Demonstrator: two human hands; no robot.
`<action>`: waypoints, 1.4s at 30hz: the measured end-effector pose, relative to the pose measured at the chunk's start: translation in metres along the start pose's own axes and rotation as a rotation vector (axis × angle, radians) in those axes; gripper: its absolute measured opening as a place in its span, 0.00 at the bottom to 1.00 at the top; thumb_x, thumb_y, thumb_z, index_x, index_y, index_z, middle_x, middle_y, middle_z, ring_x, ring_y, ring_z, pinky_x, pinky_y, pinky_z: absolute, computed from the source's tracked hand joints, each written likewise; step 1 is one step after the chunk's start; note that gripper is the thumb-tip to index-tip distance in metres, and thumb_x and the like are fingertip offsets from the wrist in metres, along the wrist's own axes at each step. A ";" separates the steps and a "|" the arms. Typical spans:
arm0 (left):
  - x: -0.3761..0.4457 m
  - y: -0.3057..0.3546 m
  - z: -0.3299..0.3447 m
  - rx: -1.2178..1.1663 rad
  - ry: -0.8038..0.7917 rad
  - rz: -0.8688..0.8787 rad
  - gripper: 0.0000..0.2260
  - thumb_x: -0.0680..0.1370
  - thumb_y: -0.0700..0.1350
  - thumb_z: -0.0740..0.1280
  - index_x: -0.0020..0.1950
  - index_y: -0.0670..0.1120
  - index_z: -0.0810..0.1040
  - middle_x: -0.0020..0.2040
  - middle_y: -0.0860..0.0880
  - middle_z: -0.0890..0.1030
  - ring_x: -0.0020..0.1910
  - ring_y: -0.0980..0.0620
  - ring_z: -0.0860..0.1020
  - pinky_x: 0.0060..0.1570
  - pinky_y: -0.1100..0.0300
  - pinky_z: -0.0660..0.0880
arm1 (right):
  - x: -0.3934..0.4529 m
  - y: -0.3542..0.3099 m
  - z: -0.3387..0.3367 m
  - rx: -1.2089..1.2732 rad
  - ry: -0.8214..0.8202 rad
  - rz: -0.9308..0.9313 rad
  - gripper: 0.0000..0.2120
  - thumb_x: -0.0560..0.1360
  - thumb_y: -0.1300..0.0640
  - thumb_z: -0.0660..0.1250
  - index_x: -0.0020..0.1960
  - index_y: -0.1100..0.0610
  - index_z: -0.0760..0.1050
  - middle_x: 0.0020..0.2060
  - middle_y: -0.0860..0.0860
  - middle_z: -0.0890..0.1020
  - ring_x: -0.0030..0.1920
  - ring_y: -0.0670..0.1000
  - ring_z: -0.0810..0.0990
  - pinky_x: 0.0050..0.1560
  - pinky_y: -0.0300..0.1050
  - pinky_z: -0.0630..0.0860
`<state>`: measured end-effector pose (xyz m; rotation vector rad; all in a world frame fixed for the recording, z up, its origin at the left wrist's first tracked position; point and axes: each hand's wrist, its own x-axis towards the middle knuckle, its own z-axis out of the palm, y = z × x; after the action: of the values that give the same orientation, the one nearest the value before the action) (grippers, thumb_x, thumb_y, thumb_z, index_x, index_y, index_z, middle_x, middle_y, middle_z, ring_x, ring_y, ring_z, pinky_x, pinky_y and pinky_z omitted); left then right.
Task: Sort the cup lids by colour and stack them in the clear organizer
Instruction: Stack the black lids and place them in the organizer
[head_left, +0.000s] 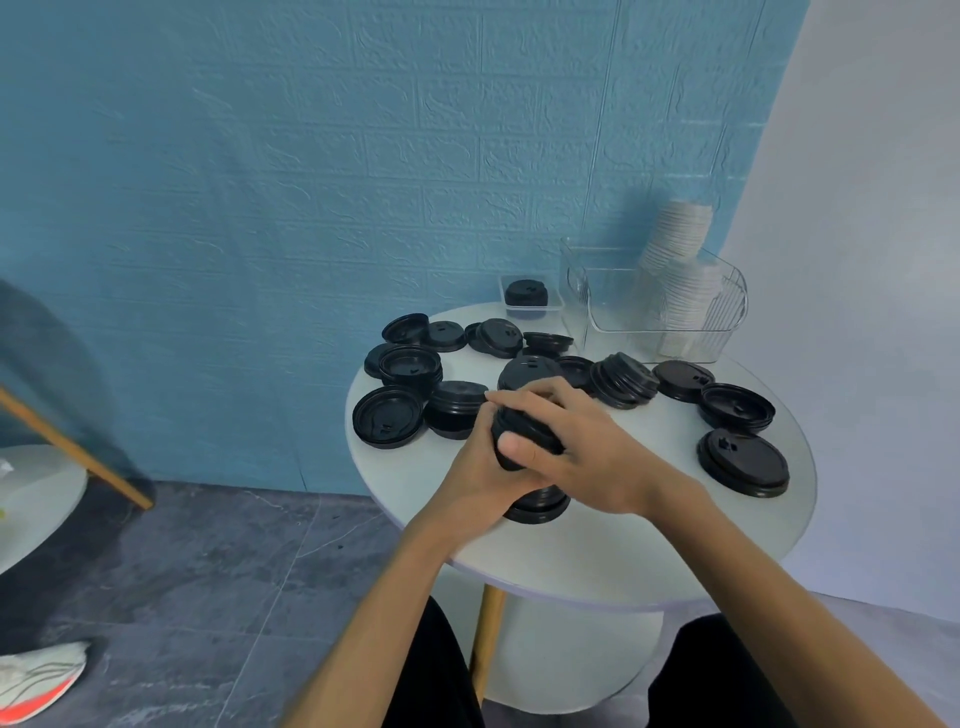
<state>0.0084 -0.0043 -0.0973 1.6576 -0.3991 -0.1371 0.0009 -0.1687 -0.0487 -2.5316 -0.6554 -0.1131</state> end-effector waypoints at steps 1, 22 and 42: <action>-0.001 0.001 0.000 -0.005 0.007 0.011 0.32 0.73 0.40 0.79 0.71 0.55 0.67 0.60 0.53 0.81 0.59 0.59 0.81 0.54 0.64 0.78 | 0.000 -0.001 0.000 0.044 0.000 0.001 0.26 0.80 0.31 0.52 0.76 0.34 0.63 0.70 0.40 0.66 0.71 0.47 0.66 0.75 0.53 0.64; -0.009 0.013 -0.002 -0.048 0.000 0.054 0.29 0.72 0.37 0.79 0.66 0.57 0.72 0.58 0.52 0.83 0.59 0.52 0.82 0.60 0.54 0.78 | -0.002 0.002 0.001 0.427 0.011 0.060 0.35 0.81 0.37 0.60 0.82 0.41 0.46 0.80 0.39 0.56 0.79 0.38 0.55 0.77 0.43 0.57; -0.004 0.009 0.000 -0.156 -0.038 0.024 0.37 0.59 0.52 0.83 0.66 0.61 0.74 0.60 0.55 0.82 0.61 0.48 0.81 0.65 0.42 0.76 | -0.091 0.143 -0.045 -0.177 0.447 0.581 0.23 0.75 0.39 0.70 0.65 0.47 0.76 0.66 0.47 0.72 0.66 0.53 0.70 0.62 0.48 0.72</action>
<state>0.0035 -0.0036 -0.0890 1.4983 -0.4268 -0.1775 -0.0090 -0.3375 -0.0949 -2.6218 0.2769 -0.5241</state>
